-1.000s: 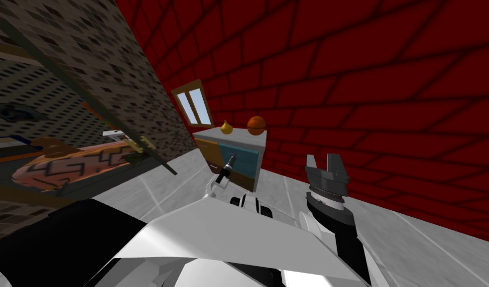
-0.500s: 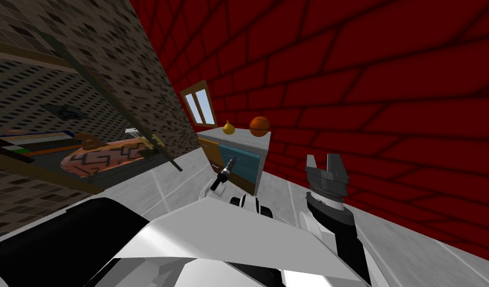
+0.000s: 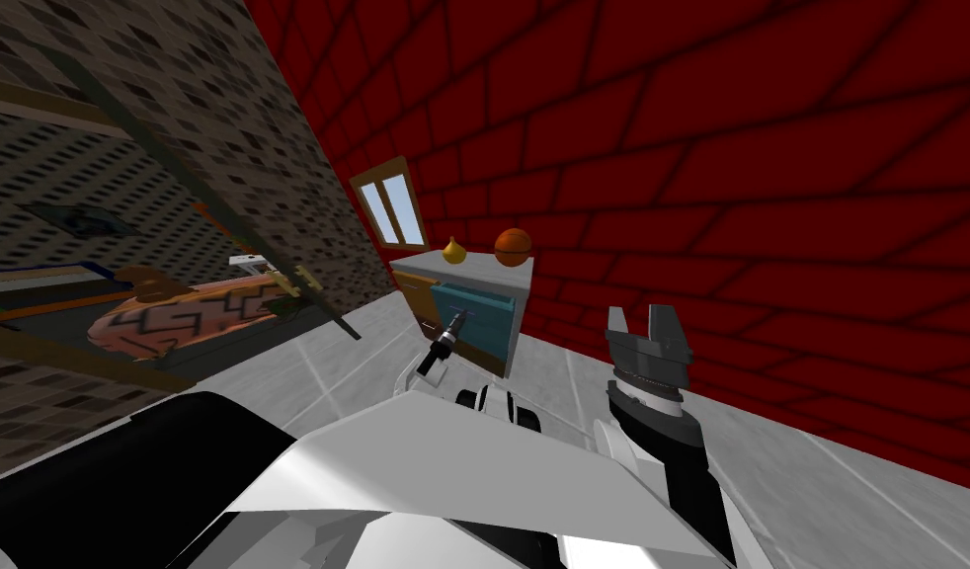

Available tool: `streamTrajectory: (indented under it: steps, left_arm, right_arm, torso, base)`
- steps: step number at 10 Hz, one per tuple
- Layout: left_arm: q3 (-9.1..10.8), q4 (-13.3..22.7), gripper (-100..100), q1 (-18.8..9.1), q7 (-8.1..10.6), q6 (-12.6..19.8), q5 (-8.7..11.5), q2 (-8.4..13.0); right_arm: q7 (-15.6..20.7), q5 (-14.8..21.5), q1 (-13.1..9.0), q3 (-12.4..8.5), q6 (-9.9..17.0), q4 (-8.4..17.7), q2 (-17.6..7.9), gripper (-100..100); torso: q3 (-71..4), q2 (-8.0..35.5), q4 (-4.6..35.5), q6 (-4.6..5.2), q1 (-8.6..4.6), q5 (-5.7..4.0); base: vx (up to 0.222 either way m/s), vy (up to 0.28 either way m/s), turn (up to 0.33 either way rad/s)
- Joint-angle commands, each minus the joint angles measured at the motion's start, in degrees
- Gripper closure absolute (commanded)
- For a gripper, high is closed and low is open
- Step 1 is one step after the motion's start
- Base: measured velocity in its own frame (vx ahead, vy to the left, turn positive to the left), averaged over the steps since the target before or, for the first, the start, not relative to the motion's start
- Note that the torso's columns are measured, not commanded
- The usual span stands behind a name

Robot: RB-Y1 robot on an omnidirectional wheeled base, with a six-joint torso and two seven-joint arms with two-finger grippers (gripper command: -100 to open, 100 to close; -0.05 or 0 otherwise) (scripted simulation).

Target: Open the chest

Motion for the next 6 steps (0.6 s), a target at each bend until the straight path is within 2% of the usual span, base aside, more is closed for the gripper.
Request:
streamTrajectory:
  steps: [1,5,6]
  left_arm:
    - [0.35,-0.07,100,-0.17,-0.06,0.64,0.05,-0.18]
    - [-0.52,-2.37,100,1.68,0.01,0.24,0.09,0.34]
    - [-0.23,-1.82,100,1.72,0.00,0.55,0.09,0.25]
  right_arm:
    - [0.00,0.00,0.00,0.00,0.00,0.00,0.00,0]
    - [0.00,0.00,0.01,0.00,0.00,0.00,0.00,0]
    - [0.00,0.00,0.01,0.00,0.00,0.00,0.00,0]
  torso:
    - [-0.06,-0.08,0.03,0.05,-0.10,-0.05]
    - [-0.02,-0.04,-0.03,-0.04,0.06,0.01]
    - [-0.03,-0.05,0.01,0.02,-0.10,-0.03]
  base:
    - [-0.097,0.031,-0.027]
    - [-0.158,0.026,0.032]
    - [-0.077,0.005,0.019]
